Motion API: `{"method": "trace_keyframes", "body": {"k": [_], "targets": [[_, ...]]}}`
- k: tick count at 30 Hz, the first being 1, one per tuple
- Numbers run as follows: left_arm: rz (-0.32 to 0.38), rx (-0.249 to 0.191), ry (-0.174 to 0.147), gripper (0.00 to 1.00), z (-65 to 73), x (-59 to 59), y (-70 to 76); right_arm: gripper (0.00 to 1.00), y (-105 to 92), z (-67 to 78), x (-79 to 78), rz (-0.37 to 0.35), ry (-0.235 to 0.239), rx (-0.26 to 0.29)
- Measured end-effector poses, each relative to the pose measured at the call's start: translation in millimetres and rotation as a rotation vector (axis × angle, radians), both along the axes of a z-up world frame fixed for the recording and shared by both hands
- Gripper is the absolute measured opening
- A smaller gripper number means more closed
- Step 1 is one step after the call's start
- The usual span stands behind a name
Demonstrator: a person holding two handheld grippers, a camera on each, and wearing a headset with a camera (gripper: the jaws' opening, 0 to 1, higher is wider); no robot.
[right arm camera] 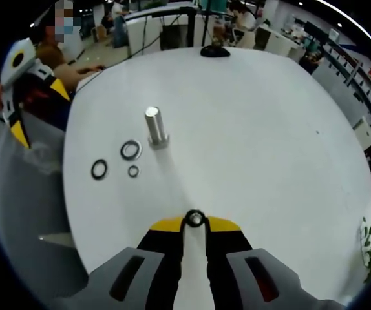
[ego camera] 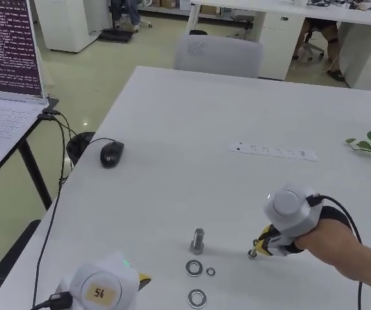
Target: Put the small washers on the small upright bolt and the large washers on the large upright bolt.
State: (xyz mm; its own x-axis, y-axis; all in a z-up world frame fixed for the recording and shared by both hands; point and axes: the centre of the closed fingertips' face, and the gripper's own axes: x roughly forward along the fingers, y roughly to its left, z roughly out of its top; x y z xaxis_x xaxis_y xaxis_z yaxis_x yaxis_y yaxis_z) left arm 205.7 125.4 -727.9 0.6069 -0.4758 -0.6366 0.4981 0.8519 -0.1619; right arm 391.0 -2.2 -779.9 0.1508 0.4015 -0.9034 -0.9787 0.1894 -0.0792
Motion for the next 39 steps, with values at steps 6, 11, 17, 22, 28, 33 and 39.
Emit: {"method": "trace_keyframes", "body": {"k": [6,11,17,22,28,33,39], "targets": [[-0.001,0.000,-0.001,0.56,0.1,1.2,0.0,0.13,-1.0,-14.8,0.2,-0.012,0.016,-0.016],[0.004,0.003,0.002,0.56,-0.4,0.0,2.8,0.13,-1.9,-28.1,0.9,-0.036,0.030,-0.024],[0.017,0.006,0.003,0.56,-0.9,-0.2,7.2,0.13,-1.4,-35.4,0.6,-0.046,0.033,-0.017],[0.020,0.004,0.003,0.56,-0.7,0.4,6.8,0.16,-3.1,-28.0,-3.3,-0.053,0.026,0.022],[0.013,0.006,0.002,0.56,-0.5,0.9,4.0,0.17,-17.7,-22.4,-11.8,-0.073,0.014,0.057],[0.003,0.006,0.001,0.56,-0.2,0.8,0.6,0.22,-33.3,-26.7,-31.2,-0.087,0.027,0.075],[-0.009,0.008,0.000,0.56,-0.3,1.2,-0.9,0.26,-38.7,-33.4,-58.9,-0.060,0.043,0.087]]}}
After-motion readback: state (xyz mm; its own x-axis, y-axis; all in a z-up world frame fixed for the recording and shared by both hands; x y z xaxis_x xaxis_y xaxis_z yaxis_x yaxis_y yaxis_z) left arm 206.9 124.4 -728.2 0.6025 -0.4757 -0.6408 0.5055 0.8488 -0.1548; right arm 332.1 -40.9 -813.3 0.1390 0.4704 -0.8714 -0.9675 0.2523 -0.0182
